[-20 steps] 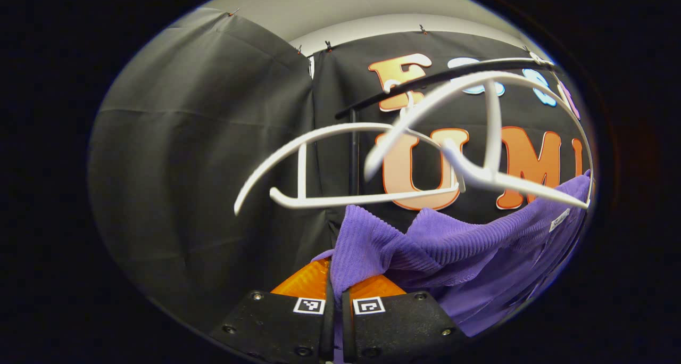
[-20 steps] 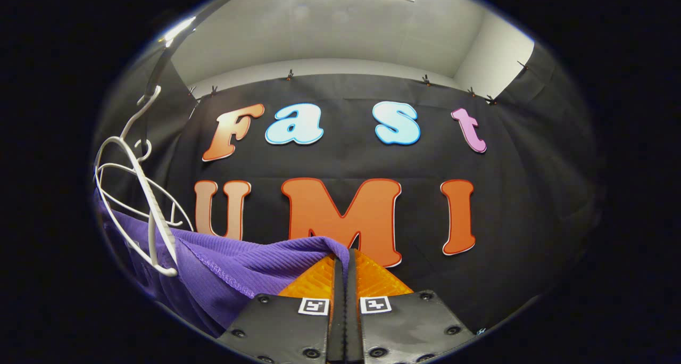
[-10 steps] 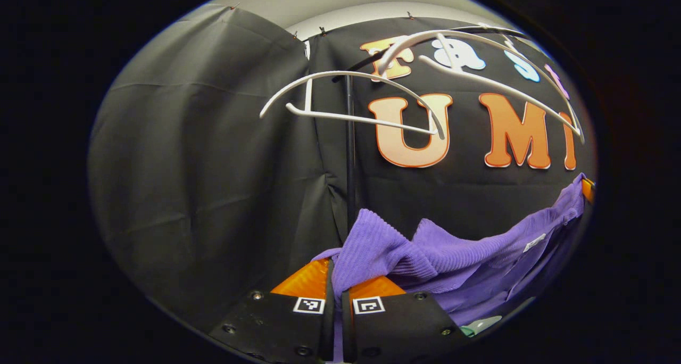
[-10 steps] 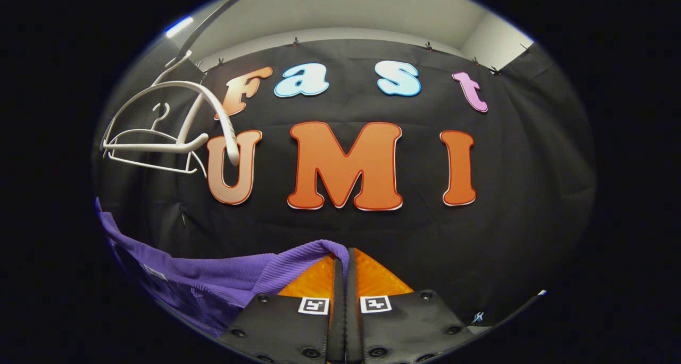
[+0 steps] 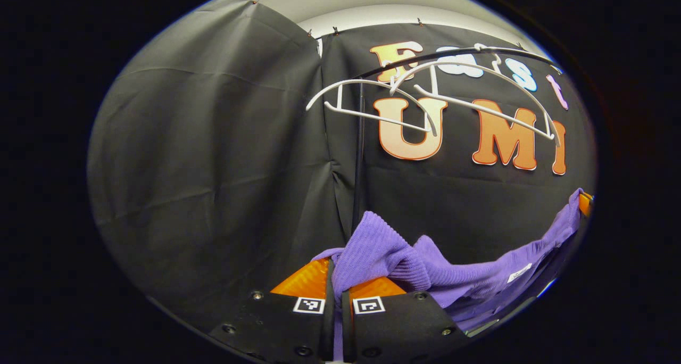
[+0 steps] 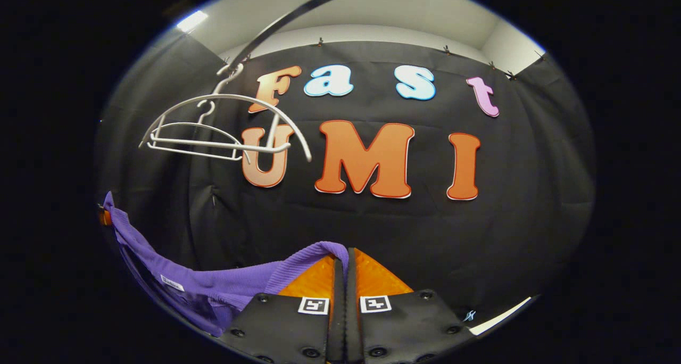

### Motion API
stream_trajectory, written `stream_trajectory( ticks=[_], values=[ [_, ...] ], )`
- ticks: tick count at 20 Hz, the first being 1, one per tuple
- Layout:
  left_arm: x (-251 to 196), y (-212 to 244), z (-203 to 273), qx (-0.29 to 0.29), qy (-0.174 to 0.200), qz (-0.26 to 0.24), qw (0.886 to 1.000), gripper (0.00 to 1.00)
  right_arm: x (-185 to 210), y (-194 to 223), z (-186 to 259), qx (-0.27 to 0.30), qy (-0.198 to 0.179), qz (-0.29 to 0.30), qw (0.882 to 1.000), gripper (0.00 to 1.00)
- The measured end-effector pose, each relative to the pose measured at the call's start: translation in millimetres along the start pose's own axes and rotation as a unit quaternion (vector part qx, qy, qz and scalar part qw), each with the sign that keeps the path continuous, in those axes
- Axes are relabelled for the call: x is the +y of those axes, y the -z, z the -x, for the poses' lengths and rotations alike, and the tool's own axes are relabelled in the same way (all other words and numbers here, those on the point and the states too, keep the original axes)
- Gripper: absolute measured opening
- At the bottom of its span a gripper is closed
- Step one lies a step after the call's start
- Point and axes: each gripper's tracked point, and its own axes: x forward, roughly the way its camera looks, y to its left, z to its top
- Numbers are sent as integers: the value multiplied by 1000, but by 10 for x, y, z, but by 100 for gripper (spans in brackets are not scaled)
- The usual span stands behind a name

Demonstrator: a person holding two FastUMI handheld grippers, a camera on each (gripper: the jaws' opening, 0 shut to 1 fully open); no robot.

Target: Grasp the clothes on the hanger with both hands and then place them into the laundry hamper below.

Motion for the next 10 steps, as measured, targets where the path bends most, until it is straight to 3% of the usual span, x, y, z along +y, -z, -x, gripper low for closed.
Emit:
stream_trajectory(
  ticks=[5, 10],
  values=[
    [-174, 183, 257, 21, 28, 8, 999, 6, 558, 7, 351, 22, -66, -2, 998, 8],
    [-736, 391, 399, 48, 96, 32, 994, 6, 1168, 87, 541, 40, -131, -24, 990, 8]
  ],
)
